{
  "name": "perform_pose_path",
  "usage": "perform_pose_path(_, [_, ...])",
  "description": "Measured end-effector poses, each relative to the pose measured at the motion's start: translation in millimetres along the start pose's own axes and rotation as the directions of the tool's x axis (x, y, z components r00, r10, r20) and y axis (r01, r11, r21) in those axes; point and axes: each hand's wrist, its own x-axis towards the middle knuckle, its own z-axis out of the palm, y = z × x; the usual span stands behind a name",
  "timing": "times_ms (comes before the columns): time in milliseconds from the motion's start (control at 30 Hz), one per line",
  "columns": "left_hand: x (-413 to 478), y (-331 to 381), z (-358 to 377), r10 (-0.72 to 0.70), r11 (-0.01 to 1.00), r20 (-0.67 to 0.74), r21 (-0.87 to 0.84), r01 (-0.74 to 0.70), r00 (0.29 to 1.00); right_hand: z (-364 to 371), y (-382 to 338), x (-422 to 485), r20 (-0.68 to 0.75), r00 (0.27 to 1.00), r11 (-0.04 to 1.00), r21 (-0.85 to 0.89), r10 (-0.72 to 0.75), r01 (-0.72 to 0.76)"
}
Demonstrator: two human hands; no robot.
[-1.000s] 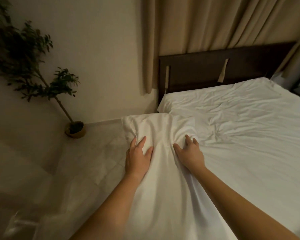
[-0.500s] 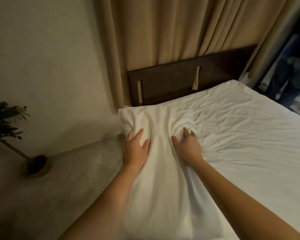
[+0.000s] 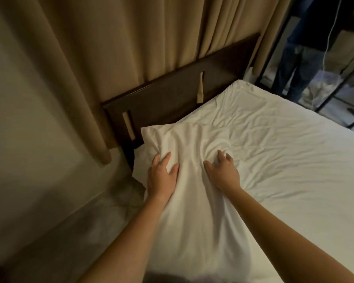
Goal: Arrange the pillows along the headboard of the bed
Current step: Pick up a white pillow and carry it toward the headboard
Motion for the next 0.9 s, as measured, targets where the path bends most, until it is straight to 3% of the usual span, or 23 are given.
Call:
perform_pose_path(467, [198.6,37.3,-26.2,0.193,0.981,0.134,-0.060,-0.187,0.972,-11.8,-99.6,120.2,-0.172,0.978,0.992,0.055,0.117,-0.109])
perform_pose_path(900, [286.2,91.3,74.2,0.315,0.949,0.139,-0.071,-0.308,0.939,-35.5,-45.6,234.1,-0.259,0.953,0.985,0.114,0.155,-0.129])
